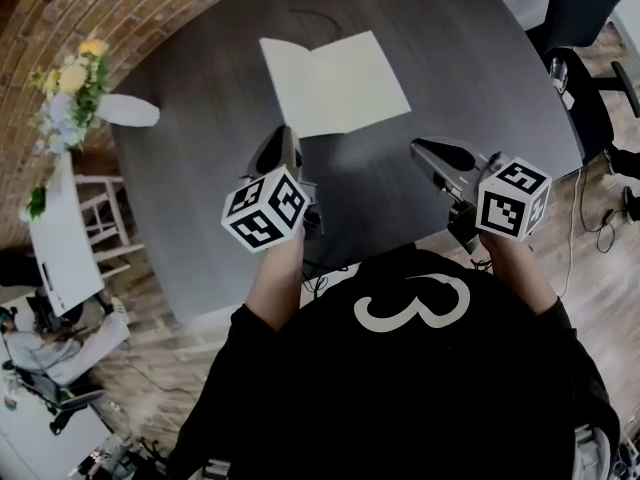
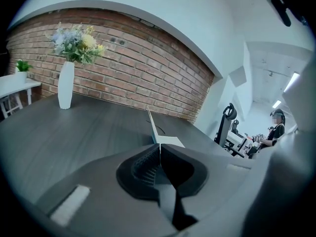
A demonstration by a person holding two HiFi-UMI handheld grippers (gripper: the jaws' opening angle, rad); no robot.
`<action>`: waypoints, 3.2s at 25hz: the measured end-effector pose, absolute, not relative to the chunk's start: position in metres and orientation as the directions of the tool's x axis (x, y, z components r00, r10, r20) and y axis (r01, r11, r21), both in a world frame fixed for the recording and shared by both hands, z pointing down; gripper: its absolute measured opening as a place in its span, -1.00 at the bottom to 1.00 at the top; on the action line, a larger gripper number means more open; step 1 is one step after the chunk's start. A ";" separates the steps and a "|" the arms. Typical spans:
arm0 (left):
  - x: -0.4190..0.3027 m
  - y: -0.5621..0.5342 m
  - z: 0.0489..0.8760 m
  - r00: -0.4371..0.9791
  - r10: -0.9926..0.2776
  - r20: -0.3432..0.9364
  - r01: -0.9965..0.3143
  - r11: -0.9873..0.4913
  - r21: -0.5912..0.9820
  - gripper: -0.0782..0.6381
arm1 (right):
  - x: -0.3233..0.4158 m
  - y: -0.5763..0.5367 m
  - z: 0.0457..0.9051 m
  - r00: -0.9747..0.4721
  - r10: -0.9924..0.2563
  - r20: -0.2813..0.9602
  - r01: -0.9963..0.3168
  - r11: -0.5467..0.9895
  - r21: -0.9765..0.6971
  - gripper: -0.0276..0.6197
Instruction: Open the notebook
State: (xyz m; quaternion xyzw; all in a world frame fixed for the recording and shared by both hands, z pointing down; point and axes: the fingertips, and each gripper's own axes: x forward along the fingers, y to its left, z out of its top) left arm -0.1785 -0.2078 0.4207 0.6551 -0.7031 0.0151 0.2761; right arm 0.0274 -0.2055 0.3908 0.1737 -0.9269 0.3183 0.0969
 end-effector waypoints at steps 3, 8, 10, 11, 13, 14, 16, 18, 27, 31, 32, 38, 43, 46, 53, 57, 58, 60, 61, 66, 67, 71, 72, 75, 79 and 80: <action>-0.187 -0.205 0.430 -0.002 -0.903 0.431 -0.932 0.158 0.327 -0.70 | 0.028 -0.201 0.392 -0.917 -0.265 0.297 -0.392 0.734 -0.555 -0.91; -0.202 -0.200 0.447 -0.019 -0.884 0.467 -0.925 0.193 0.327 -0.68 | 0.031 -0.196 0.396 -0.910 -0.280 0.307 -0.410 0.724 -0.555 -0.91; -0.207 -0.198 0.455 -0.030 -0.875 0.483 -0.923 0.209 0.322 -0.67 | 0.032 -0.194 0.397 -0.908 -0.287 0.306 -0.415 0.719 -0.558 -0.91; -0.209 -0.198 0.458 -0.036 -0.869 0.493 -0.924 0.217 0.314 -0.67 | 0.033 -0.193 0.397 -0.906 -0.291 0.308 -0.419 0.716 -0.558 -0.91; -0.213 -0.197 0.467 -0.049 -0.853 0.519 -0.932 0.226 0.283 -0.65 | 0.035 -0.192 0.397 -0.902 -0.301 0.309 -0.428 0.710 -0.559 -0.91; -0.214 -0.197 0.472 -0.054 -0.844 0.534 -0.939 0.225 0.260 -0.65 | 0.036 -0.192 0.398 -0.901 -0.307 0.307 -0.432 0.707 -0.560 -0.91; -0.216 -0.198 0.482 -0.058 -0.826 0.560 -0.952 0.215 0.218 -0.53 | 0.038 -0.191 0.401 -0.897 -0.321 0.305 -0.442 0.701 -0.560 -0.91; -0.219 -0.199 0.490 -0.071 -0.812 0.579 -0.960 0.213 0.181 -0.42 | 0.039 -0.190 0.403 -0.893 -0.333 0.304 -0.450 0.695 -0.561 -0.91; -0.229 -0.199 0.531 -0.132 -0.730 0.670 -0.988 0.148 -0.033 -0.16 | 0.047 -0.179 0.417 -0.869 -0.370 0.328 -0.495 0.653 -0.573 -0.91; -0.236 -0.193 0.547 -0.163 -0.677 0.717 -0.987 0.100 -0.130 -0.07 | 0.047 -0.181 0.419 -0.864 -0.389 0.319 -0.503 0.646 -0.575 -0.91; -0.237 -0.194 0.548 -0.159 -0.678 0.718 -0.987 0.094 -0.130 -0.06 | 0.047 -0.181 0.420 -0.863 -0.390 0.321 -0.504 0.646 -0.573 -0.91; -0.241 -0.193 0.548 -0.138 -0.685 0.715 -0.990 0.102 -0.093 -0.05 | 0.046 -0.176 0.420 -0.856 -0.397 0.331 -0.517 0.647 -0.561 -0.91; -0.240 -0.195 0.537 -0.134 -0.716 0.685 -0.991 0.086 -0.104 -0.07 | 0.048 -0.177 0.418 -0.851 -0.410 0.328 -0.525 0.647 -0.552 -0.91; -0.238 -0.193 0.529 -0.117 -0.740 0.662 -0.993 0.083 -0.081 -0.10 | 0.047 -0.174 0.414 -0.854 -0.412 0.319 -0.520 0.654 -0.549 -0.91; -0.224 -0.194 0.491 -0.040 -0.815 0.578 -0.999 0.047 -0.002 -0.09 | 0.042 -0.165 0.396 -0.871 -0.410 0.271 -0.491 0.687 -0.536 -0.91; -0.218 -0.188 0.466 0.016 -0.845 0.534 -0.998 0.021 0.063 -0.07 | 0.031 -0.154 0.373 -0.902 -0.381 0.205 -0.429 0.730 -0.533 -0.91; -0.216 -0.186 0.459 0.031 -0.854 0.520 -0.997 0.013 0.081 -0.07 | 0.029 -0.152 0.368 -0.904 -0.378 0.198 -0.424 0.741 -0.521 -0.91; -0.210 -0.180 0.444 0.071 -0.867 0.493 -0.993 -0.013 0.121 -0.07 | 0.026 -0.150 0.360 -0.907 -0.378 0.184 -0.417 0.757 -0.503 -0.91; -0.204 -0.177 0.436 0.099 -0.873 0.478 -0.989 -0.034 0.142 -0.08 | 0.025 -0.149 0.356 -0.909 -0.378 0.174 -0.413 0.762 -0.499 -0.91; -0.163 -0.156 0.397 0.297 -0.873 0.386 -0.949 -0.225 0.222 -0.23 | 0.018 -0.140 0.339 -0.917 -0.371 0.147 -0.395 0.791 -0.467 -0.91; -0.155 -0.150 0.392 0.339 -0.864 0.373 -0.935 -0.267 0.232 -0.27 | 0.016 -0.138 0.336 -0.918 -0.369 0.142 -0.392 0.797 -0.459 -0.91; -0.121 -0.133 0.370 0.486 -0.813 0.320 -0.868 -0.408 0.282 -0.63 | 0.013 -0.132 0.324 -0.925 -0.359 0.121 -0.375 0.817 -0.438 -0.91; -0.113 -0.130 0.364 0.513 -0.803 0.305 -0.852 -0.431 0.298 -0.68 | 0.012 -0.132 0.322 -0.927 -0.356 0.120 -0.371 0.820 -0.436 -0.91; -0.091 -0.118 0.352 0.587 -0.766 0.262 -0.794 -0.480 0.373 -0.75 | 0.009 -0.128 0.323 -0.935 -0.333 0.126 -0.353 0.825 -0.441 -0.91; -0.067 -0.103 0.334 0.673 -0.720 0.173 -0.708 -0.557 0.434 -0.74 | 0.001 -0.118 0.322 -0.946 -0.294 0.134 -0.323 0.849 -0.419 -0.91; -0.064 -0.101 0.332 0.680 -0.714 0.166 -0.703 -0.572 0.422 -0.74 | -0.001 -0.116 0.322 -0.947 -0.289 0.139 -0.320 0.858 -0.401 -0.91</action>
